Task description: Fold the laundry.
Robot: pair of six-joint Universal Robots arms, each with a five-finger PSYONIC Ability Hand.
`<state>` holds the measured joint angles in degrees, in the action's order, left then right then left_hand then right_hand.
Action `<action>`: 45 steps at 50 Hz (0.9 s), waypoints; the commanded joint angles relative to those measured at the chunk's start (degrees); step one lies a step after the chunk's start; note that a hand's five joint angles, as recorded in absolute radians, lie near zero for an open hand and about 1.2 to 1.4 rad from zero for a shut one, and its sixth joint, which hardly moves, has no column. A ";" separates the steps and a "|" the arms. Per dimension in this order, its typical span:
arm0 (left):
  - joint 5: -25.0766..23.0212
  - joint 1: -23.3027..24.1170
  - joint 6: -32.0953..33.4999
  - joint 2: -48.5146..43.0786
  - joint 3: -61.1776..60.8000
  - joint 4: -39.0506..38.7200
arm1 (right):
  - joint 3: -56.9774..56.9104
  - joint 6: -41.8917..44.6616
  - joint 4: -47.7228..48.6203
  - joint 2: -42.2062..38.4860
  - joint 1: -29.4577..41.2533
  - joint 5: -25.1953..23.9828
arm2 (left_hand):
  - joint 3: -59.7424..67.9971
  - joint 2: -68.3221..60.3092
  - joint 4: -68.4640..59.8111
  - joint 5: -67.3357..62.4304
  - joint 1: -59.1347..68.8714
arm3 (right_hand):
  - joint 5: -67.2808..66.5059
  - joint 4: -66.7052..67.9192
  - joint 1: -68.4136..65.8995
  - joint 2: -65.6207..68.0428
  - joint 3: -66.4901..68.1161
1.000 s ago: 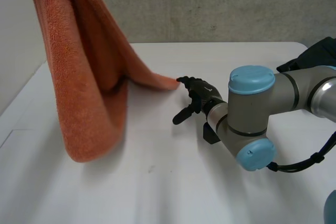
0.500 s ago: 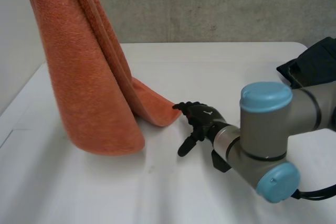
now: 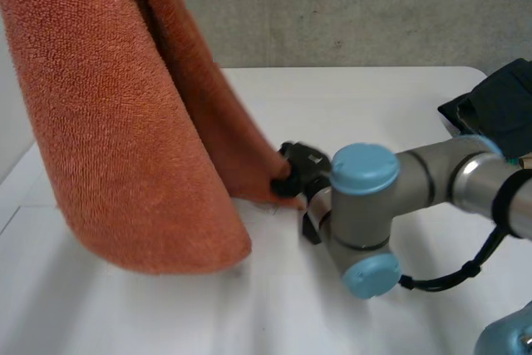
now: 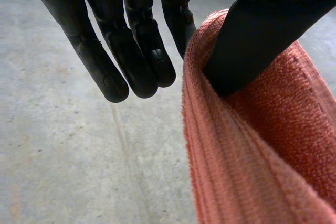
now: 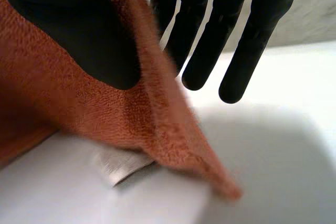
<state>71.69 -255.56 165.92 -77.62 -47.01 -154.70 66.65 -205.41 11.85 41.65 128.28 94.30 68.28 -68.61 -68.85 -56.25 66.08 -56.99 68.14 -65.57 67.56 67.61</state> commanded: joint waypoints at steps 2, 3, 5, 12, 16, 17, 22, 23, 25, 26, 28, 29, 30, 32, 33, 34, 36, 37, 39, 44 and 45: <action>0.21 -7.93 0.71 -0.25 -3.53 -0.08 | 8.40 13.07 3.79 19.76 -13.83 1.50 | 11.72 -11.39 -11.15 -13.75 13.92 | -13.01 11.86 -14.43 12.44 12.39; -0.06 -10.38 1.06 -0.42 -4.57 -0.08 | 9.36 19.11 4.32 24.83 -17.50 -0.59 | 11.72 -11.39 -11.15 -13.75 13.92 | -13.01 11.86 -14.43 12.44 12.39; -0.41 -12.94 1.33 -0.95 -5.81 -0.08 | 9.37 25.72 4.42 29.08 -20.51 -3.94 | 11.72 -11.39 -11.15 -13.75 13.92 | -13.01 11.86 -14.43 12.44 12.39; -3.75 -22.35 1.86 -5.69 -12.22 -0.43 | 4.55 42.71 -10.41 36.83 -26.85 -17.84 | 11.72 -11.39 -11.15 -13.75 13.92 | -13.01 11.86 -14.43 12.44 12.39; -3.93 -24.37 2.65 -10.26 -15.39 -1.13 | -0.28 45.62 -21.23 37.89 -28.79 -19.42 | 11.72 -11.39 -11.15 -13.75 13.92 | -13.01 11.86 -14.43 12.44 12.39; -3.75 -24.46 2.74 -11.49 -15.83 -1.22 | -1.08 46.23 -22.90 37.72 -29.14 -19.94 | 11.72 -11.39 -11.15 -13.75 13.92 | -13.01 11.86 -14.43 12.44 12.39; -0.77 -24.20 4.31 -21.66 -15.66 -1.40 | -5.64 50.27 -26.43 34.30 -29.59 -22.93 | 11.72 -11.39 -11.15 -13.75 13.92 | -13.01 11.86 -14.43 12.44 12.39; -0.24 -24.03 4.58 -23.35 -15.22 -1.40 | -6.35 50.89 -26.52 33.50 -29.23 -22.85 | 11.72 -11.39 -11.15 -13.75 13.92 | -13.01 11.86 -14.43 12.44 12.39; 0.82 -23.24 5.28 -26.77 -14.00 -1.31 | -7.76 51.77 -26.52 31.92 -28.71 -22.41 | 11.72 -11.39 -11.15 -13.75 13.92 | -13.01 11.86 -14.43 12.44 12.39; 1.69 -22.02 6.07 -30.27 -12.25 -1.31 | -9.07 52.47 -26.35 29.74 -27.92 -21.80 | 11.72 -11.39 -11.15 -13.75 13.92 | -13.01 11.86 -14.43 12.44 12.39; 2.14 -20.34 6.87 -33.98 -9.78 -1.31 | -10.66 52.91 -26.09 27.18 -27.21 -20.92 | 11.72 -11.39 -11.15 -13.75 13.92 | -13.01 11.86 -14.43 12.44 12.39; 2.31 -19.55 7.22 -35.65 -8.47 -1.48 | -11.71 52.92 -25.65 25.78 -26.69 -20.22 | 11.72 -11.39 -11.15 -13.75 13.92 | -13.01 11.86 -14.43 12.44 12.39; 2.57 -18.32 7.57 -38.89 -4.97 -1.74 | -14.07 52.83 -24.34 22.89 -25.72 -18.91 | 11.72 -11.39 -11.15 -13.75 13.92 | -13.01 11.86 -14.43 12.44 12.39; 2.84 -17.44 7.75 -41.89 -1.00 -2.71 | -16.98 52.65 -21.70 19.71 -24.93 -17.06 | 11.72 -11.39 -11.15 -13.75 13.92 | -13.01 11.86 -14.43 12.44 12.39; 2.93 -17.26 7.66 -43.56 1.54 -3.85 | -18.47 52.57 -20.12 18.13 -24.49 -15.83 | 11.72 -11.39 -11.15 -13.75 13.92 | -13.01 11.86 -14.43 12.44 12.39; 3.10 -17.00 7.14 -46.28 6.44 -6.55 | -21.62 52.30 -16.45 15.16 -23.70 -13.21 | 11.72 -11.39 -11.15 -13.75 13.92 | -13.01 11.86 -14.43 12.44 12.39; 3.63 -16.64 5.91 -48.49 11.30 -10.08 | -24.80 52.04 -11.96 13.03 -22.99 -10.73 | 11.72 -11.39 -11.15 -13.75 13.92 | -13.01 11.86 -14.43 12.44 12.39; 3.98 -16.56 4.94 -49.63 13.50 -12.01 | -26.38 51.86 -9.41 12.06 -22.73 -9.50 | 11.72 -11.39 -11.15 -13.75 13.92 | -13.01 11.86 -14.43 12.44 12.39; 5.56 -16.20 1.08 -50.96 19.74 -18.34 | -29.90 50.64 -1.24 10.38 -22.20 -6.16 | 11.72 -11.39 -11.15 -13.75 13.92 | -13.01 11.86 -14.43 12.44 12.39; 8.46 -15.33 -8.76 -50.00 24.16 -30.82 | -29.83 44.75 15.03 11.26 -21.76 -2.46 | 11.72 -11.39 -11.15 -13.75 13.92 | -13.01 11.86 -14.43 12.44 12.39; 8.55 -14.98 -10.26 -49.82 24.07 -32.41 | -29.39 43.79 17.40 11.69 -21.59 -2.46 | 11.72 -11.39 -11.15 -13.75 13.92 | -13.01 11.86 -14.43 12.44 12.39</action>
<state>77.87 -271.41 165.24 -128.43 -27.05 -174.98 37.47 -156.06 13.26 52.30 106.10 88.53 68.32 -68.66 -68.87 -56.25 66.08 -57.00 68.45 -65.57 67.56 67.93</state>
